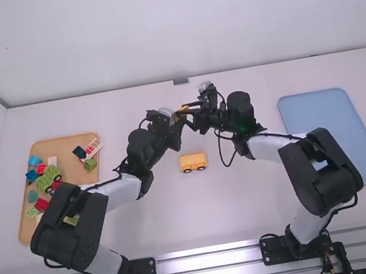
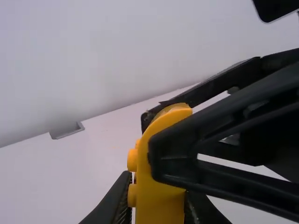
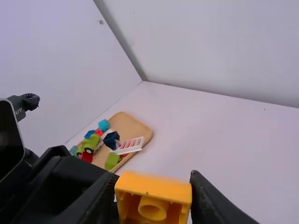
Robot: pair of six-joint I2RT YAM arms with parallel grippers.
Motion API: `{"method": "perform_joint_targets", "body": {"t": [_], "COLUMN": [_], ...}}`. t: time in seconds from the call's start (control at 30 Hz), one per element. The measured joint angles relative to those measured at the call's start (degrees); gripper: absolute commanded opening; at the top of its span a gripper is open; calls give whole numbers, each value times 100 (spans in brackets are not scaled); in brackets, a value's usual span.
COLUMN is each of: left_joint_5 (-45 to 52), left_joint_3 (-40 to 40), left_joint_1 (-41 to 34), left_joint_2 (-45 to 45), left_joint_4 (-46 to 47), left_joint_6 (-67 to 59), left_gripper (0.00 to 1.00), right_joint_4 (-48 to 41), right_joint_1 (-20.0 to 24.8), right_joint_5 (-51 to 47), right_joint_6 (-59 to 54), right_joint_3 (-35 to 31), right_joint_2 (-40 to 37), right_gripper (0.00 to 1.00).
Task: Assemble lego blocks to make yellow taxi
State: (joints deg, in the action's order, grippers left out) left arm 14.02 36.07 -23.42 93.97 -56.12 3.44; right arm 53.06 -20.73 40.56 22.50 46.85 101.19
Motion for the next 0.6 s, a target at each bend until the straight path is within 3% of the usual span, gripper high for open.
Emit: {"method": "perform_joint_targets", "body": {"t": [0.2,0.3,0.33,0.37,0.4,0.43,0.6], "left_joint_5": [22,-11,-11,-13,-4,-13,-625], "left_joint_3": [0,0,0,0,0,0,0], "left_joint_1": [0,0,0,0,0,0,0], "left_joint_2": [0,0,0,0,0,0,4], "left_joint_4": [2,15,15,17,15,13,140], "left_joint_6": [-28,-44,-46,-55,-66,-35,363], "left_gripper": [2,6,13,40,60,99,99], "right_joint_4": [-28,-42,-48,-48,-37,-17,13], "right_joint_1": [-2,-11,-11,-11,-11,-11,68], "right_joint_5": [-52,-90,-90,-90,-52,-20,31], "right_joint_6": [0,7,2,-7,-26,-68,-205], "right_joint_3": [0,0,0,0,0,0,0], "right_joint_2": [0,0,0,0,0,0,0], "right_gripper": [21,20,20,20,19,20,17]}}
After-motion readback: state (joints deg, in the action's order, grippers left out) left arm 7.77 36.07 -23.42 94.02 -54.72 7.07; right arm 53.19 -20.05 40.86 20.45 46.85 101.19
